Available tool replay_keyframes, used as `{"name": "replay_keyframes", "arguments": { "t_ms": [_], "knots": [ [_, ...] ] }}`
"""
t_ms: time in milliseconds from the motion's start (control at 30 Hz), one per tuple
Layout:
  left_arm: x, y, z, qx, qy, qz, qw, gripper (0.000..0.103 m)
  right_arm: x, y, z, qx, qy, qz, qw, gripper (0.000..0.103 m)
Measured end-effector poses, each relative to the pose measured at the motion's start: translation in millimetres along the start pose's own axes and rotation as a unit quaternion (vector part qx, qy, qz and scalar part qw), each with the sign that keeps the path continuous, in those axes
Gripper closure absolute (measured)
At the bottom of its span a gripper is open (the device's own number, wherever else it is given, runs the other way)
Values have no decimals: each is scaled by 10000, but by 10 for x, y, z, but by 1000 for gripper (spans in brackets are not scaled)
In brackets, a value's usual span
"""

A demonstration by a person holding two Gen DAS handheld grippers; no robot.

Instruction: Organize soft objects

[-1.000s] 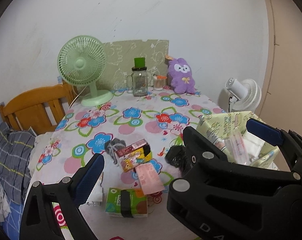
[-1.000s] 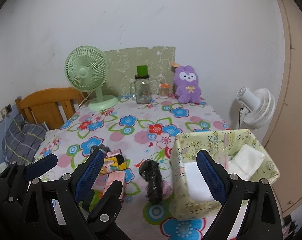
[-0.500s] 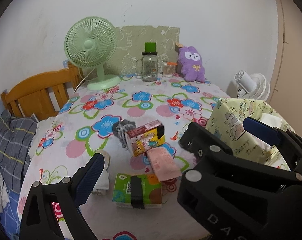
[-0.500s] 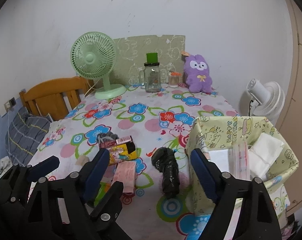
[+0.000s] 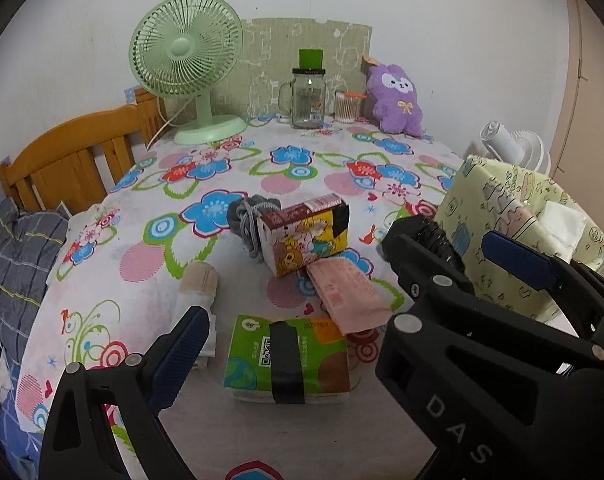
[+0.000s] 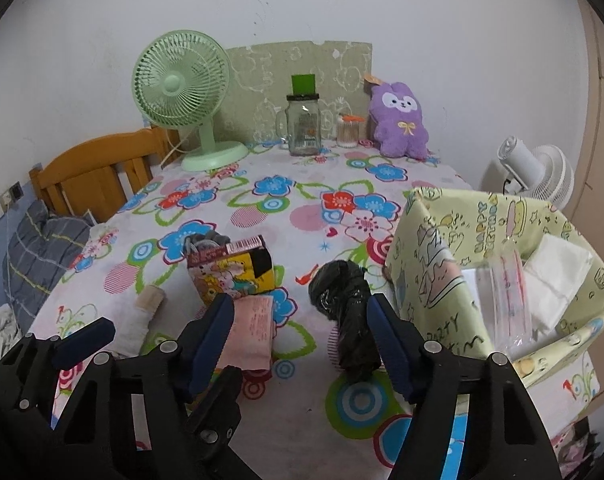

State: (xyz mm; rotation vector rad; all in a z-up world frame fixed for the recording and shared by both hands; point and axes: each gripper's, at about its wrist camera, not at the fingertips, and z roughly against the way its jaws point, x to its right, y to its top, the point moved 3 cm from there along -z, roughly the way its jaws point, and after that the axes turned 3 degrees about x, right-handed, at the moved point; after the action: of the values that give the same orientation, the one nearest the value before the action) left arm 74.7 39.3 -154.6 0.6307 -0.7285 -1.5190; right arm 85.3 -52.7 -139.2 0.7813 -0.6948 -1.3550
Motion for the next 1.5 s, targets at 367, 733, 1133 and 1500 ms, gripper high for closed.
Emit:
{"name": "replay_keyframes", "arguments": {
  "t_ms": [367, 733, 1133, 1500],
  "knots": [
    [-28, -134, -239, -338, 43, 108, 9994, 6, 31, -156, -235, -205, -170, -72, 9996, 48],
    [-40, -253, -403, -575, 115, 147, 9982, 8, 19, -307, -484, -694, -137, 5, 9975, 76],
    [-28, -237, -436, -520, 218, 74, 9984, 15, 36, -335, -560, -843, -76, -11, 9964, 99],
    [-29, -210, -421, -491, 152, 40, 9987, 29, 21, -301, -536, -746, -18, 62, 9972, 98]
  ]
}}
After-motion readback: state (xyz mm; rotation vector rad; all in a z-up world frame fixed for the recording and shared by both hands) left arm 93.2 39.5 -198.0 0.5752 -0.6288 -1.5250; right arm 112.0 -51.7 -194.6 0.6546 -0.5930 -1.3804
